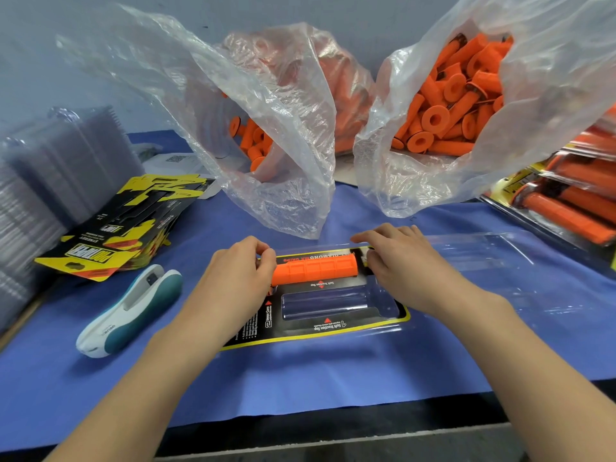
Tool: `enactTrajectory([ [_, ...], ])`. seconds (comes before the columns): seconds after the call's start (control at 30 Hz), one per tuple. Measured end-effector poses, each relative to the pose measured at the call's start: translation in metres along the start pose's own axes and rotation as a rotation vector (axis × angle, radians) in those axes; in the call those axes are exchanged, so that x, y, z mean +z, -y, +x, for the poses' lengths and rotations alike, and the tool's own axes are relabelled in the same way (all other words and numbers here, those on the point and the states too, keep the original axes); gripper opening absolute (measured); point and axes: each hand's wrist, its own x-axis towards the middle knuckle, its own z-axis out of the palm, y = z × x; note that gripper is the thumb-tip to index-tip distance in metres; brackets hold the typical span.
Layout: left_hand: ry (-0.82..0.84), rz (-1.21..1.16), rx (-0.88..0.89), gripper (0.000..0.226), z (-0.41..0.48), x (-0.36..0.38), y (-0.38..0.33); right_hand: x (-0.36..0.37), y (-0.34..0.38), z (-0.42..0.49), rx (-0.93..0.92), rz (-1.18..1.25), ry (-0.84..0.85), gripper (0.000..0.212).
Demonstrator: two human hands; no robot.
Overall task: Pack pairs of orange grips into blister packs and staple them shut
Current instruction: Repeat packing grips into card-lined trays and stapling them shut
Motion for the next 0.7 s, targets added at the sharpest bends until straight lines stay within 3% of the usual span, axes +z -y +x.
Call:
enactTrajectory([
  [0.37, -0.033, 0.072, 0.036, 0.029, -0.002, -0.003, -0.003, 0.001, 0.0, -0.001, -0.012, -0.026, 0.004, 0.043],
  [0.53, -0.154, 0.015, 0.026, 0.028, 0.002, -0.016, 0.007, -0.001, 0.0, -0.003, -0.012, -0.029, -0.005, 0.045],
  [0.7, -0.091, 0.056, -0.016, 0.022, 0.009, -0.031, 0.029, -0.011, 0.012, -0.009, -0.095, 0.078, -0.186, 0.042],
])
